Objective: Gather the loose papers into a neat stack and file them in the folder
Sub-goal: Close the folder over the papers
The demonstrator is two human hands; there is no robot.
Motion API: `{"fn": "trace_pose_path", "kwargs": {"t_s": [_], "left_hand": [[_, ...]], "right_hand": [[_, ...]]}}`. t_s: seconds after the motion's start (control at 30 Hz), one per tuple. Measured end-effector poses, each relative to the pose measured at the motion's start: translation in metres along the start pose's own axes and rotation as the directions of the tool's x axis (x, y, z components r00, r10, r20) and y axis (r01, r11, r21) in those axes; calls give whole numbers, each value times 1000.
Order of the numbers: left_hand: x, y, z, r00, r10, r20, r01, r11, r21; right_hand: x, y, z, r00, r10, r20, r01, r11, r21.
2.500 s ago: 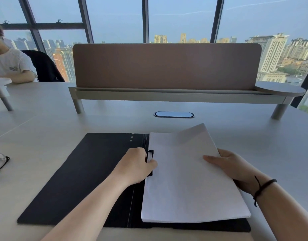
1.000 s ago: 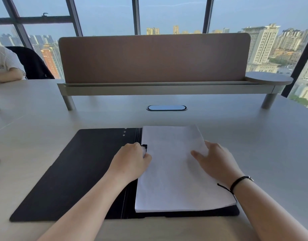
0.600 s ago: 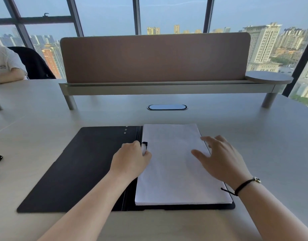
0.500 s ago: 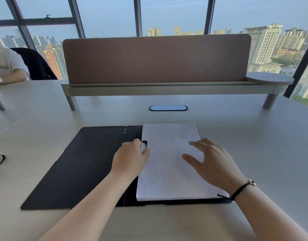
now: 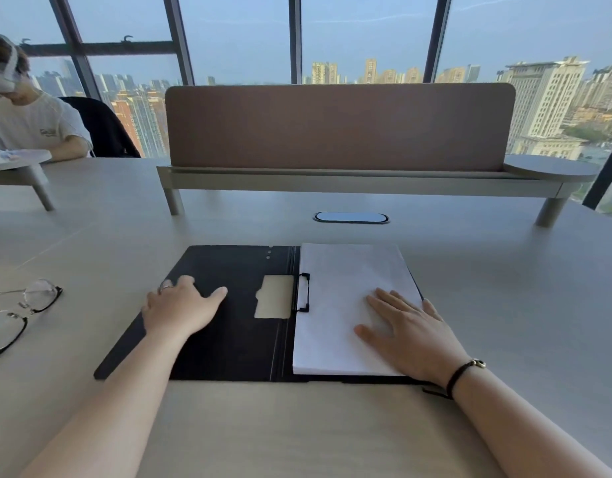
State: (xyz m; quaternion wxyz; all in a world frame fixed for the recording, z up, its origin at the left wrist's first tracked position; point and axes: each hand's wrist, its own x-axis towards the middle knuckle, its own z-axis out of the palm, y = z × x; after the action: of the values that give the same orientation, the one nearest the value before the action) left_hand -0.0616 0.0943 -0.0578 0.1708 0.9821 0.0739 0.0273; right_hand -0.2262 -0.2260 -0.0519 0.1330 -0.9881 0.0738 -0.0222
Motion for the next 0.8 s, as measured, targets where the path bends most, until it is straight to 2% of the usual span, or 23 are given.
{"fn": "trace_pose_path", "kwargs": {"t_s": [0.1, 0.27, 0.5, 0.7, 0.8], "left_hand": [[0, -14, -7, 996, -85, 6, 85, 996, -40], [-4, -4, -8, 998, -63, -4, 63, 995, -80], [12, -4, -16, 992, -130, 1, 125, 955, -269], [18, -1, -24, 980, -199, -14, 188, 947, -261], [13, 7, -32, 985, -160, -67, 133, 944, -302]], "right_hand": [[0, -1, 1, 1000, 11, 4, -11, 1000, -3], [-3, -6, 1, 999, 30, 12, -29, 999, -33], [-5, -7, 0, 999, 41, 11, -41, 999, -36], [-7, -12, -3, 999, 45, 5, -45, 998, -42], [-11, -15, -6, 1000, 30, -3, -30, 998, -53]]}}
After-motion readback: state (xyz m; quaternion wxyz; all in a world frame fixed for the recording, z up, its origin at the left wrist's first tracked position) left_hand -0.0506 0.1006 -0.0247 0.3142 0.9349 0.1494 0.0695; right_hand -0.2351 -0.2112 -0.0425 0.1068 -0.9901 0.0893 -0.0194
